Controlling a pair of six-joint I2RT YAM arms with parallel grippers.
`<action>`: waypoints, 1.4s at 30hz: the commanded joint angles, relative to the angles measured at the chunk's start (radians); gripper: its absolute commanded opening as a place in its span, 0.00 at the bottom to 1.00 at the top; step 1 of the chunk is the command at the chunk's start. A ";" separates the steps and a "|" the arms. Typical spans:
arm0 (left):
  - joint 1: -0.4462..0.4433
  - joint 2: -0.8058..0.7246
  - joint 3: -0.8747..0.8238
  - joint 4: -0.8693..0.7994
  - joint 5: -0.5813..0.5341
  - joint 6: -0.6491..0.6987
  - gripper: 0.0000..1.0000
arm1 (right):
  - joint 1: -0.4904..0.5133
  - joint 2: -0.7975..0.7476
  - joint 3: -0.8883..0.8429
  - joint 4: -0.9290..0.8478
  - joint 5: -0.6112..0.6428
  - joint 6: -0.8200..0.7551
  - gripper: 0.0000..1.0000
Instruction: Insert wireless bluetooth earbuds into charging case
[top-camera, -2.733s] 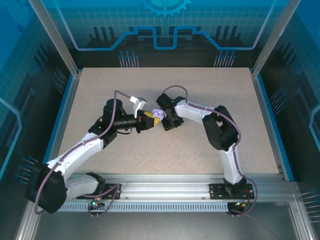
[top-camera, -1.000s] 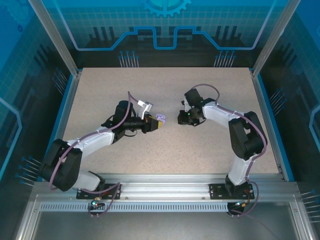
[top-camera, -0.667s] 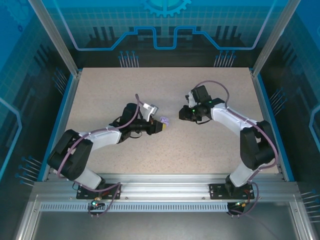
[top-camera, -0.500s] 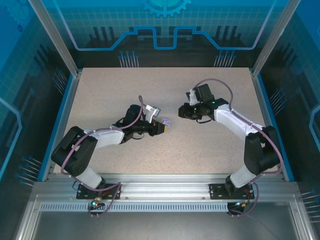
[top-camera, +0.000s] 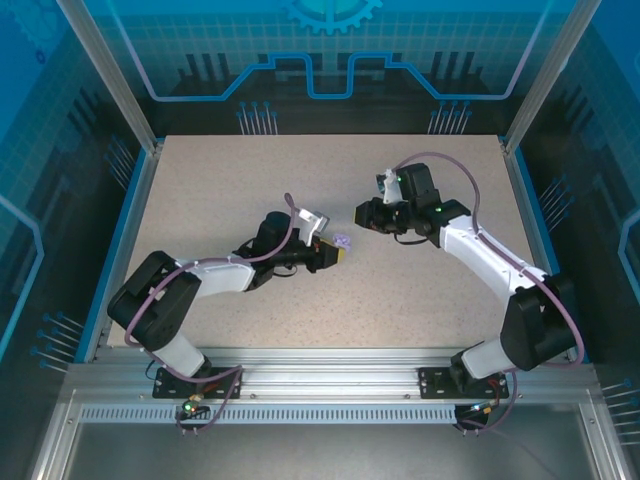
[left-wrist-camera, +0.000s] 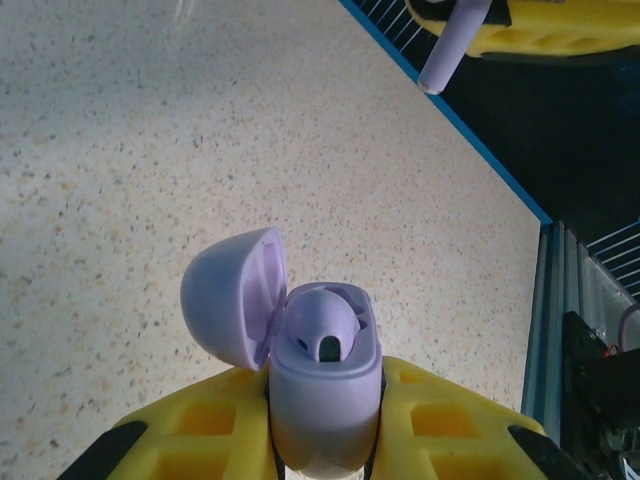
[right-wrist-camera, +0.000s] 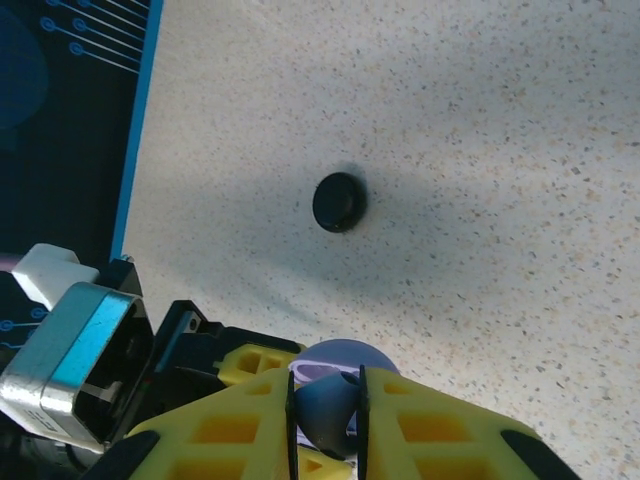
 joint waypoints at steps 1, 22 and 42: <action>-0.016 -0.020 0.019 0.084 -0.030 0.033 0.07 | 0.019 -0.033 -0.013 0.044 -0.023 0.032 0.21; -0.023 -0.151 0.022 0.084 -0.106 0.048 0.06 | 0.079 -0.078 -0.033 0.155 -0.030 0.101 0.21; -0.022 -0.193 0.010 0.071 -0.154 0.054 0.05 | 0.100 -0.081 -0.030 0.150 -0.033 0.109 0.21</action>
